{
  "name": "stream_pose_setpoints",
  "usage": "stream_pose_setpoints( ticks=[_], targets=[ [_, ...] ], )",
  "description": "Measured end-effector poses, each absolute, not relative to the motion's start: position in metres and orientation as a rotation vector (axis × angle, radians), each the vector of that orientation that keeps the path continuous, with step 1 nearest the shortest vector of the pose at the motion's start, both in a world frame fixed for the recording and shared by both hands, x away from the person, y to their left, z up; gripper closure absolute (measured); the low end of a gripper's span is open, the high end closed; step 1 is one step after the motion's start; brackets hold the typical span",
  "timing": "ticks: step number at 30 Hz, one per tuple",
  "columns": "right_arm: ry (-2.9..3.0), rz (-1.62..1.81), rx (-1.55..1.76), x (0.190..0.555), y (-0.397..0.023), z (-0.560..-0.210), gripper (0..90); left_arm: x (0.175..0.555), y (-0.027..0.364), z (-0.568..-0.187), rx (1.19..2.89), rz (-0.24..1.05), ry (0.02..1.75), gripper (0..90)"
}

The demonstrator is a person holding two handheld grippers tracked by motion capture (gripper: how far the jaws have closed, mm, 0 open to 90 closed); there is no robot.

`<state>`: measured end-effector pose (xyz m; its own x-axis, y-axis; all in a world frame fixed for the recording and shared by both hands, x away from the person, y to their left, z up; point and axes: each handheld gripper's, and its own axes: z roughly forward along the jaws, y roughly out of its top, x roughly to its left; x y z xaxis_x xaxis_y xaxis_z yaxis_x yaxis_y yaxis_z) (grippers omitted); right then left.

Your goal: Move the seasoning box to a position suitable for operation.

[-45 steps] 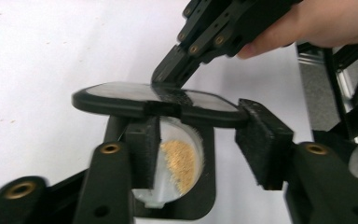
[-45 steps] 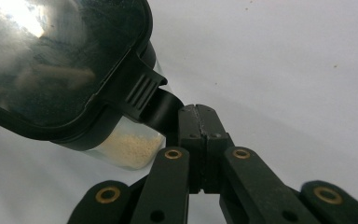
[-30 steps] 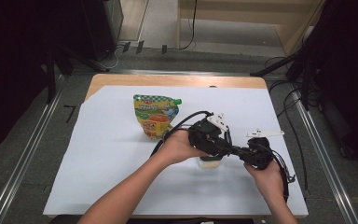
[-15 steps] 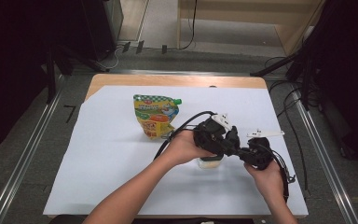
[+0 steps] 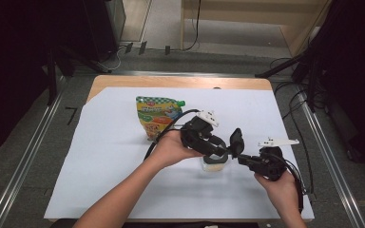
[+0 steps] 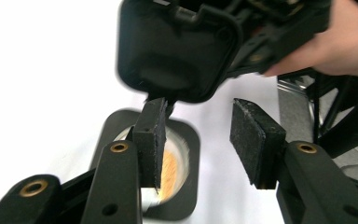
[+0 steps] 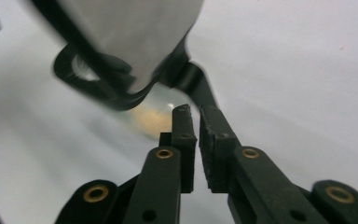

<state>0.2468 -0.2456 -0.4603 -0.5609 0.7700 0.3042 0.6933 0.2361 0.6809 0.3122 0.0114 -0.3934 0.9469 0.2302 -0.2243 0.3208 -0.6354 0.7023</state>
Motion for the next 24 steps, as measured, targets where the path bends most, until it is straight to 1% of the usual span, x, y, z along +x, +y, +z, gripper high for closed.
stream_pose_setpoints(
  ticks=[5,8,12,13,15,19,21,24],
  targets=[
    [2.427,1.256,1.374,0.231,-0.241,-0.450,77.6,0.310,0.034,-0.390,2.256,-0.113,0.415,55.9],
    [2.453,1.285,1.350,0.221,-0.235,-0.446,76.0,0.308,0.049,-0.390,2.230,-0.065,0.405,56.8],
    [2.503,1.294,1.277,0.208,-0.224,-0.444,74.9,0.307,0.063,-0.391,2.220,-0.069,0.433,57.9],
    [2.510,1.293,1.268,0.206,-0.220,-0.443,74.6,0.307,0.068,-0.392,2.220,-0.053,0.442,57.8],
    [2.526,1.301,1.237,0.205,-0.212,-0.443,73.3,0.308,0.073,-0.393,2.212,-0.068,0.467,56.5],
    [2.568,1.303,1.193,0.204,-0.197,-0.445,70.8,0.313,0.085,-0.393,2.208,-0.139,0.503,58.2],
    [2.591,1.294,1.159,0.204,-0.189,-0.447,68.8,0.314,0.092,-0.393,2.206,-0.163,0.528,57.2],
    [2.609,1.291,1.116,0.204,-0.177,-0.449,64.9,0.313,0.103,-0.390,2.189,-0.131,0.558,56.0]
  ],
)
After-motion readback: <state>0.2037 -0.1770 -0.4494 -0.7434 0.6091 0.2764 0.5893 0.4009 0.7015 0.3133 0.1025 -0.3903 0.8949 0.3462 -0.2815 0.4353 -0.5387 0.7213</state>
